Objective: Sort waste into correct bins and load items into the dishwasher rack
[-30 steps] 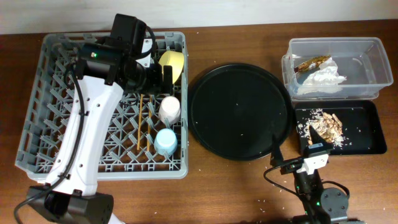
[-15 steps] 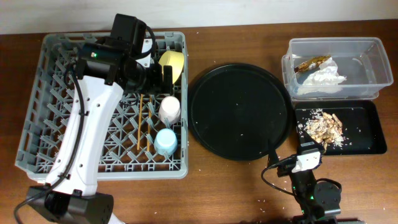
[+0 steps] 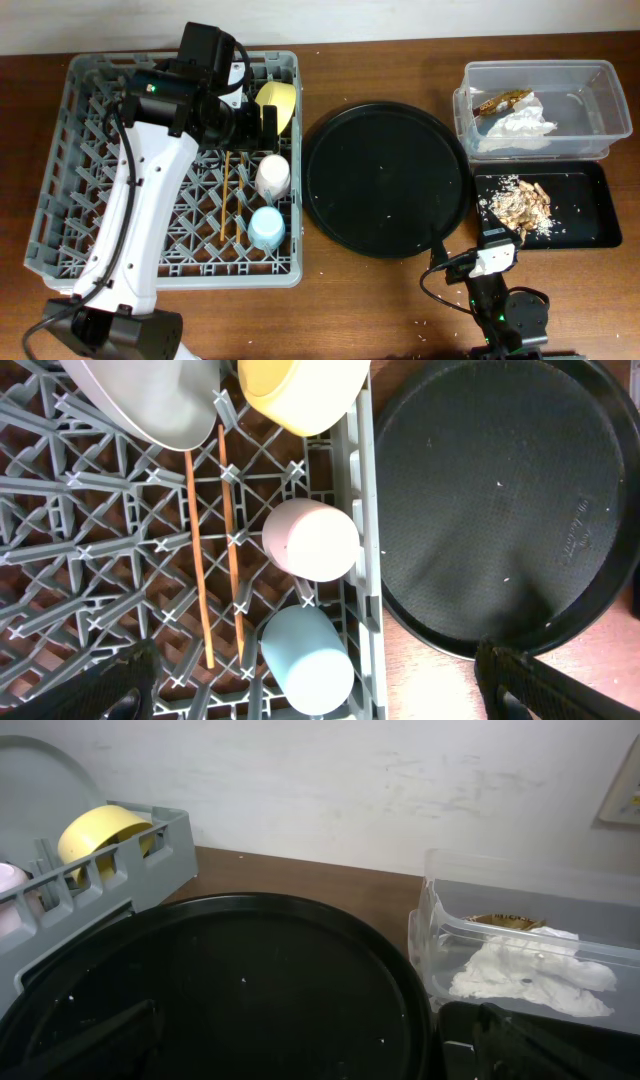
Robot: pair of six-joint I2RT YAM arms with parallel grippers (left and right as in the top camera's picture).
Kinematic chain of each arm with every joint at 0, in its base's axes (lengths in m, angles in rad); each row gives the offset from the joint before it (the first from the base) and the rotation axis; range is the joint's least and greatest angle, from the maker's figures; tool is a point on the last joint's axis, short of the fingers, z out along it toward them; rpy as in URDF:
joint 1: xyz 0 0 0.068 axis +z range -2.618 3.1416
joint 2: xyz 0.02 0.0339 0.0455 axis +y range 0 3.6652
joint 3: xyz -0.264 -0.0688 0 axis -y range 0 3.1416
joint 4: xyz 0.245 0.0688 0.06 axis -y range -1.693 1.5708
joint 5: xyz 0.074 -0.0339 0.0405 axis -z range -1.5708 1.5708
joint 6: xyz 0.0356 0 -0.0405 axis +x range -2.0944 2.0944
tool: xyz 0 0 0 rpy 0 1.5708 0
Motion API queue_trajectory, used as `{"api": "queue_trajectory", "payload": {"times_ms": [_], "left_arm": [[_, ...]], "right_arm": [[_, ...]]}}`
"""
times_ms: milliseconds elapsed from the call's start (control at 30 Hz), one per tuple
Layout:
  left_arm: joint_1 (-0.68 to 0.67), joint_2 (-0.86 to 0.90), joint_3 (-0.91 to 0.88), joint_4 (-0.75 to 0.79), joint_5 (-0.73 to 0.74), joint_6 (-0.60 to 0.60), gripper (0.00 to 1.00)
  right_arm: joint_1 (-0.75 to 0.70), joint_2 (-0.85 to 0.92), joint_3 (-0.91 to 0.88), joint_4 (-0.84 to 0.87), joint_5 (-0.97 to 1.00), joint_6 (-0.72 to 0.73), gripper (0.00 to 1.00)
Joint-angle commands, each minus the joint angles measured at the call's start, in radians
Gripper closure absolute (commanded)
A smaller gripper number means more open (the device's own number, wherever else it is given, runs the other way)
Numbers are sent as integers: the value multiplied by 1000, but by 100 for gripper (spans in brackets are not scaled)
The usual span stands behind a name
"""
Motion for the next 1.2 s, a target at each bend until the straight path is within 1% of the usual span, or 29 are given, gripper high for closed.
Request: {"api": "queue_trajectory", "payload": {"times_ms": [0, 200, 400, 467, 500, 600, 633, 700, 900, 967, 1100, 1167], "left_arm": [[-1, 0, 7, 1, 11, 5, 1], [-1, 0, 7, 2, 10, 6, 1], [0, -5, -3, 20, -66, 6, 1], [-3, -43, -30, 123, -113, 7, 1], [-3, -66, -49, 178, -113, 23, 1], [-3, -169, -146, 380, -113, 111, 1], [-3, -232, -217, 472, -113, 147, 1], [8, -326, -330, 577, -110, 183, 1], [115, -637, -753, 824, -41, 188, 1], [144, -747, -911, 916, -38, 188, 1], [202, -962, -1210, 1133, -19, 190, 1], [242, -1088, -1379, 1258, 52, 252, 1]], "right_arm": [[-2, -9, -5, -4, -10, 1, 2], [-2, -9, -5, -4, -10, 1, 1], [-2, -9, -5, -4, -10, 1, 2], [-2, -9, -5, -4, -10, 1, 2], [-2, -9, -5, -4, -10, 1, 2], [-2, -9, -5, -4, -10, 1, 2], [-2, -9, -5, -4, -10, 1, 2], [-2, -9, -5, -4, -10, 1, 2], [-2, -9, -5, -4, -10, 1, 2], [-2, -9, -5, -4, -10, 1, 1], [-2, -9, -5, -4, -10, 1, 2], [-2, -9, -5, -4, -10, 1, 2]]}}
